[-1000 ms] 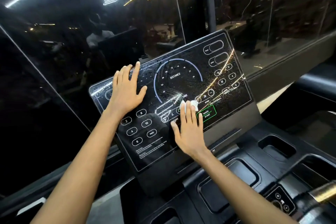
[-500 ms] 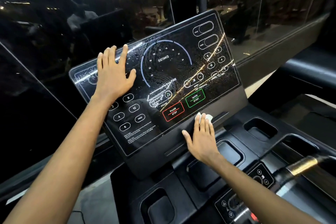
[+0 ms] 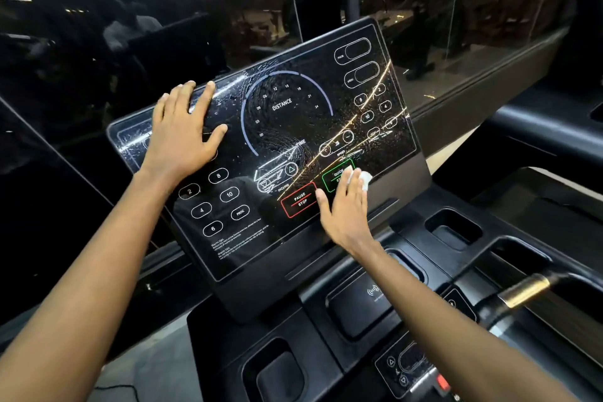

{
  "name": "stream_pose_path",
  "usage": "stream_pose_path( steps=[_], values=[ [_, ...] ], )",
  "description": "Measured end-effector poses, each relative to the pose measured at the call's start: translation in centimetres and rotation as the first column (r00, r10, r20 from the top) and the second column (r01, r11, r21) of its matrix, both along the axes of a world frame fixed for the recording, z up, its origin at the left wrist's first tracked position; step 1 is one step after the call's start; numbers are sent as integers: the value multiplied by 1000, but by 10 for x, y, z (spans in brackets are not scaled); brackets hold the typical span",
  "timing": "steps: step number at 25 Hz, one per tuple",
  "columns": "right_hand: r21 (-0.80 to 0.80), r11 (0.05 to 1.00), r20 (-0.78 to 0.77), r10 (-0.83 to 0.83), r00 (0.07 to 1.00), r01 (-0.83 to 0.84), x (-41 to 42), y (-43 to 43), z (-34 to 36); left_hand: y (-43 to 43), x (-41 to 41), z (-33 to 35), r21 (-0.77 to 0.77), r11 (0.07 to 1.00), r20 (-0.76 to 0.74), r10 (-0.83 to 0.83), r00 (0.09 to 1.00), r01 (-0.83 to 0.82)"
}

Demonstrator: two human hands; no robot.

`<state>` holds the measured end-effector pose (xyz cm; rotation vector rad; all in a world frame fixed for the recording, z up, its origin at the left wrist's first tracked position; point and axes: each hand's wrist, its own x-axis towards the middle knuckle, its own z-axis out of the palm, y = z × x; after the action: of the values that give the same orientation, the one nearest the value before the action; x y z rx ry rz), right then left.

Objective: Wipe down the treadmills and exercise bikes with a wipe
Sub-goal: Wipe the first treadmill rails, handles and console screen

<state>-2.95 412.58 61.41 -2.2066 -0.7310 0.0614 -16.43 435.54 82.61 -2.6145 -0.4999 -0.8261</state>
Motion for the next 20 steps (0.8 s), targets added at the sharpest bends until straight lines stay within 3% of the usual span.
stream_pose_path(
  steps=[3,7,11,15,17,20],
  values=[
    [52,996,-97,-63,993,69,8,11,26,1,0,0,5,1000,1,-4,1000,4],
    [50,988,201,136,970,-148,-5,39,65,1,-2,0,-1,1000,-8,-4,1000,4],
    [96,994,167,28,985,-44,18,58,96,3,-9,4,2,1000,-7,-22,1000,22],
    [-7,981,435,179,883,-195,13,82,121,4,-13,4,3,1000,28,-8,1000,8],
    [47,985,416,135,900,-169,24,86,135,4,-14,3,-2,1000,41,3,999,-3],
    [153,987,254,-1,967,-39,37,96,156,3,-18,2,2,1000,53,23,998,-24]
  ],
)
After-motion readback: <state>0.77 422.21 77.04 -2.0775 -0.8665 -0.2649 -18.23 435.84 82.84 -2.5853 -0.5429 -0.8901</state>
